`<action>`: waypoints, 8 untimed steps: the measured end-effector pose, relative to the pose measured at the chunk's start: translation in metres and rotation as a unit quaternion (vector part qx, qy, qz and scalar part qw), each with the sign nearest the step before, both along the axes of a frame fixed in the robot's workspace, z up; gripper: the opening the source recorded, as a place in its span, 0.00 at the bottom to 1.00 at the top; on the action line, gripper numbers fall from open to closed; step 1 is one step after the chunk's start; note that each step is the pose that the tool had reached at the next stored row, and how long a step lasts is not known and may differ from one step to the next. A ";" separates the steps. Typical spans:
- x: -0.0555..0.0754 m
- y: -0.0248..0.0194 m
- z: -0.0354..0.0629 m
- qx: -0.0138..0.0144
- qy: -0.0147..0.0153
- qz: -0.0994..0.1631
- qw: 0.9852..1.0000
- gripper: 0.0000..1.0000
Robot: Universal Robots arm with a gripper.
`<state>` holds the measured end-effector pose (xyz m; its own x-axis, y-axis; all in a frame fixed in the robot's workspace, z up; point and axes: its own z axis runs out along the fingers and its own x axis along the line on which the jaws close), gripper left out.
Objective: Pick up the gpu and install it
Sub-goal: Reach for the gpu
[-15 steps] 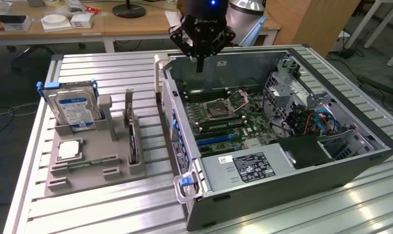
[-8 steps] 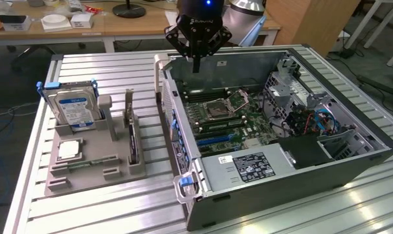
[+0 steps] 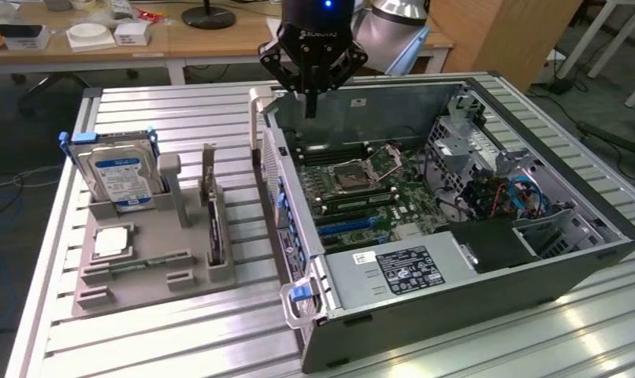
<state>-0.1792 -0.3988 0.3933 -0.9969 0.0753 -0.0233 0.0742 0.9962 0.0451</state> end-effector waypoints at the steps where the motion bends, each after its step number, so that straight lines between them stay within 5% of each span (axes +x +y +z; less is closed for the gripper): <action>1: -0.001 0.0000 0.0000 0.000 0.000 0.000 1.000 0.10; 8: -0.008 0.0000 0.0000 0.000 0.000 0.000 1.000 0.10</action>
<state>-0.1877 -0.3989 0.3933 -0.9969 0.0752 -0.0233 0.0741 0.9962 0.0451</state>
